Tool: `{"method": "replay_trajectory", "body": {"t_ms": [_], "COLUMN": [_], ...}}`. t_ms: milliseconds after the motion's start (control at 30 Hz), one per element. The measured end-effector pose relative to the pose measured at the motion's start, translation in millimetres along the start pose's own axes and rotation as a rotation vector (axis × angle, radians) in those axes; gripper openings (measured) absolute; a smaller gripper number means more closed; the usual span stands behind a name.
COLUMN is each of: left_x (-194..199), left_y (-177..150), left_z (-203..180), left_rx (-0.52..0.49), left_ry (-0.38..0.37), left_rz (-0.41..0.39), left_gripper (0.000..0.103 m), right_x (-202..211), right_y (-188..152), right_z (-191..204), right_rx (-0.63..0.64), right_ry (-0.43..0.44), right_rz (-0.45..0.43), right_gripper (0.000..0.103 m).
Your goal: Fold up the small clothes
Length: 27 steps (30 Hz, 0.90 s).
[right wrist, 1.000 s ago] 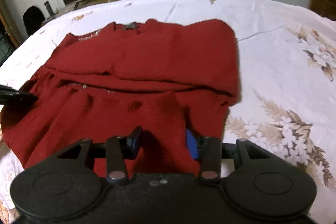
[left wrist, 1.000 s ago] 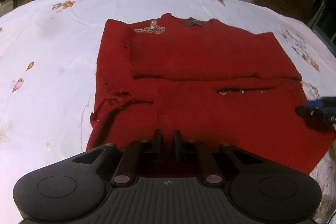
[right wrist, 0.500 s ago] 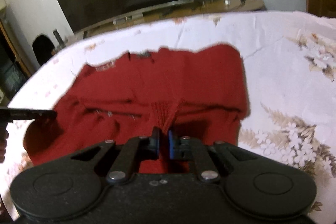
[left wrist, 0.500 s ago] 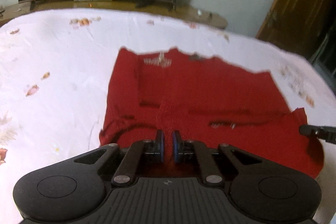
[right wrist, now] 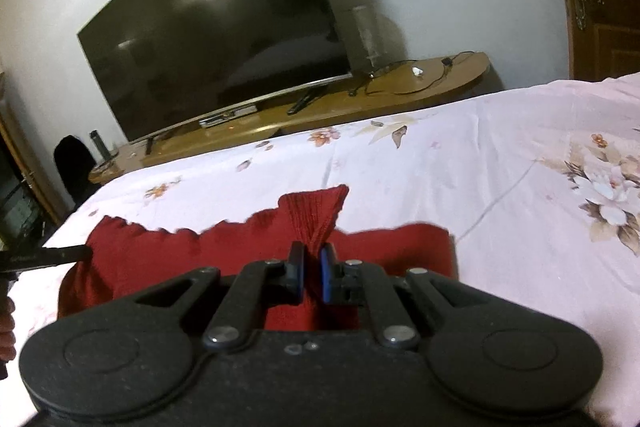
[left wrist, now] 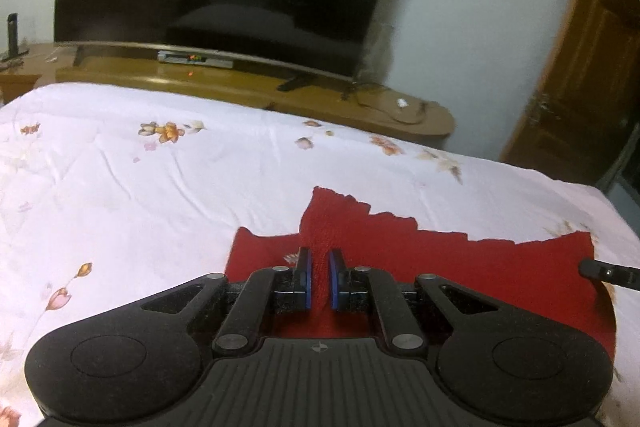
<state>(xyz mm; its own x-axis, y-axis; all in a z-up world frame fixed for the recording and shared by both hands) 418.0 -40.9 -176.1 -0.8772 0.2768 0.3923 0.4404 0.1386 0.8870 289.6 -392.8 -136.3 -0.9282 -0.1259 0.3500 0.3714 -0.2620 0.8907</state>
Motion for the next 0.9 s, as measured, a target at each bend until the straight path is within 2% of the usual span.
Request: {"method": "replay_trajectory", "body": {"t_ms": [233,367,400,467,567,633,700,767,833,867,900], "left_x": [-61.8,-78.6,-76.1,-67.5,-49.6,-38.6,-26.0,-24.0,-30.4,-35.6,-41.7], "left_y": [-29.6,-62.0,-61.6,-55.8,-41.3,-36.2,-33.9,-41.9,-54.9,-62.8,-70.3], "left_z": [10.0,14.3,11.7,10.3,11.2,7.1,-6.8,-20.7,-27.5,-28.2,-26.4], "left_rx": [0.002,-0.066,-0.09,-0.089,-0.052,-0.045,-0.078,-0.095,-0.099,-0.115,-0.127], "left_ry": [0.09,0.145,0.143,0.142,0.136,0.114,0.085,0.051,0.028,0.041,0.056], "left_rz": [0.05,0.132,0.119,0.121,0.112,0.108,0.094,0.122,0.157,0.171,0.183], "left_gripper": [0.008,0.008,0.009,0.009,0.009,0.009,0.009,0.009,0.01,0.01,0.01], "right_x": [-69.7,-95.9,-99.4,-98.0,-80.3,-64.7,-49.3,-37.8,-34.1,-35.5,-38.7], "right_y": [-18.7,-44.8,-52.0,-55.4,-42.5,-30.6,-20.6,-21.2,-33.3,-42.5,-54.0], "right_z": [-19.3,-31.0,-32.0,-29.8,-24.5,-17.7,-5.9,12.5,26.7,30.8,32.8], "right_rx": [0.003,0.048,0.076,0.099,0.086,0.091,0.094,0.113,0.116,0.111,0.119], "right_ry": [-0.052,-0.122,-0.142,-0.153,-0.158,-0.149,-0.13,-0.105,-0.081,-0.069,-0.07], "right_rz": [0.065,0.135,0.157,0.161,0.129,0.086,0.041,0.022,0.045,0.069,0.094], "right_gripper": [0.009,0.012,0.013,0.02,0.032,0.032,0.033,0.037,0.036,0.031,0.031]}}
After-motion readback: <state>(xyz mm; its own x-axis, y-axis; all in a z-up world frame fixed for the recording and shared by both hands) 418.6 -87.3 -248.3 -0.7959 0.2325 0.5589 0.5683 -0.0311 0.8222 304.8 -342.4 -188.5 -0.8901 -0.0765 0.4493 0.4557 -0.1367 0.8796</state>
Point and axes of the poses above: each gripper's, at about its wrist camera, not at the fingertips, and x roughly against the way its jaws point, z to its left, y to its top, the point moved 8 cm from there along -x, roughly the way its jaws point, and after that the axes turned 14 degrees about -z, right-handed, at the moved point
